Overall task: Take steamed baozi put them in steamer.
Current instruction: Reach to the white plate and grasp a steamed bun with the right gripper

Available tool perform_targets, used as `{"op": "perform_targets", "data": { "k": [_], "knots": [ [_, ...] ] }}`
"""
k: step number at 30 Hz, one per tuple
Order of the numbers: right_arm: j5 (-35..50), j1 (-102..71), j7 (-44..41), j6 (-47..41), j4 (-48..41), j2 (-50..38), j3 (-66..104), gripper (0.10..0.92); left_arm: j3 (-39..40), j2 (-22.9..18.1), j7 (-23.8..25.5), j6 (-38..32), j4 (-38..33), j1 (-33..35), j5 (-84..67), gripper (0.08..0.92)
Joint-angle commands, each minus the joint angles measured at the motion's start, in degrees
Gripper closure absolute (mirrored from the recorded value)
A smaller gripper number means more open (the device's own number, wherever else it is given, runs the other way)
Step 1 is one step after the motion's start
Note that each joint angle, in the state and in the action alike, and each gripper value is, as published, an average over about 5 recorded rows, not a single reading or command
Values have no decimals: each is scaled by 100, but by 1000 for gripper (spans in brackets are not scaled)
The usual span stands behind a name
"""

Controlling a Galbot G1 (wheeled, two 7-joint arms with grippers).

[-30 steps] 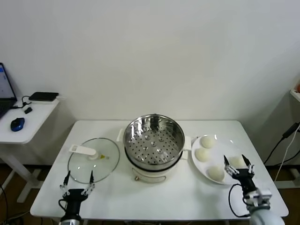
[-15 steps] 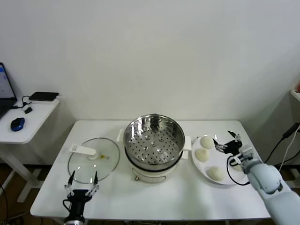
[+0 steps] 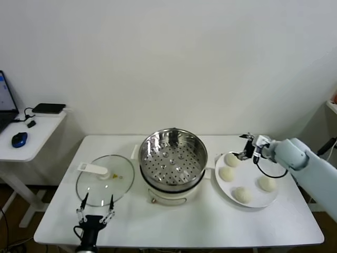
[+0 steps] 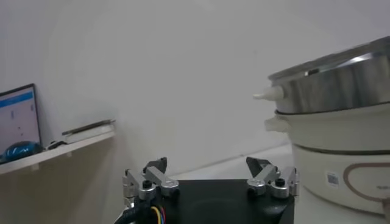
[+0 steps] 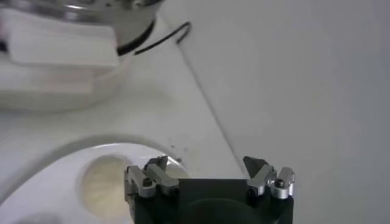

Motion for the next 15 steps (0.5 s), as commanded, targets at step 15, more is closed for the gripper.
{"op": "perform_targets", "data": {
  "k": [15],
  "knots": [
    [222,3083,-2374,2327,-2885,1578,-4034,203,30,-280,15,-168,194,-19,177,177]
  ]
}}
